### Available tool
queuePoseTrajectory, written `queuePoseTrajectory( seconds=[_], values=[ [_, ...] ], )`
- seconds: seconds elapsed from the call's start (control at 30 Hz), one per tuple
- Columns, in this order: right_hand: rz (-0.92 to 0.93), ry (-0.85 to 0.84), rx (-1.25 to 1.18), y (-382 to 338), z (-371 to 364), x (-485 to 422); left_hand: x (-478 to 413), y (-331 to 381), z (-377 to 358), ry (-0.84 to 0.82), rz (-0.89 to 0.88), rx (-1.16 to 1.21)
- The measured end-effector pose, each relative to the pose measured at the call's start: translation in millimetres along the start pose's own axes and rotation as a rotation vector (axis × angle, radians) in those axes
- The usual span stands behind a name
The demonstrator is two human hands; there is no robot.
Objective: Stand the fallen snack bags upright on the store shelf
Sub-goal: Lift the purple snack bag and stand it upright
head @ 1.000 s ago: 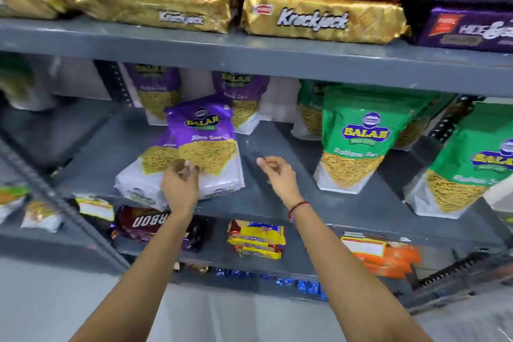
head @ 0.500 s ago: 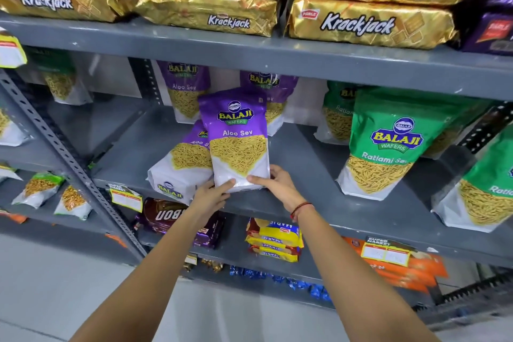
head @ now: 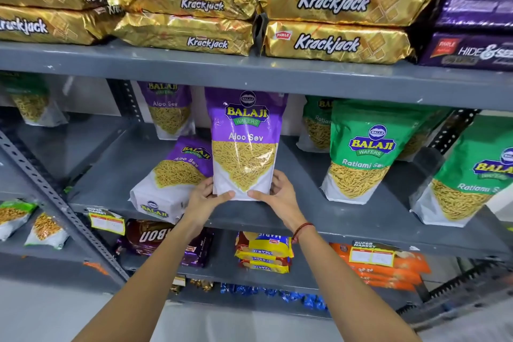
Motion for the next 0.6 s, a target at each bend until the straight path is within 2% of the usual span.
queuePoseTrajectory(
  seconds=[0.3,0.6],
  values=[
    [0.003,0.035,0.073,5.9,30.6,-6.6,-17.0,2.4,-30.9,-0.089,-0.088,-0.092],
    [-0.051,0.165,0.191,30.8,60.5,-14.7,-41.6,-16.1,-65.1,-0.061,-0.087,-0.307]
  ],
)
Point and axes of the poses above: each hand's wrist, its own x-axis away from the middle knuckle, its own z-axis out of the back of the hand, y = z × x, the point moved 7 cm from there along -x, towards the middle knuckle, and after that the axes turned 6 degrees about -z, right-handed, at the moved point
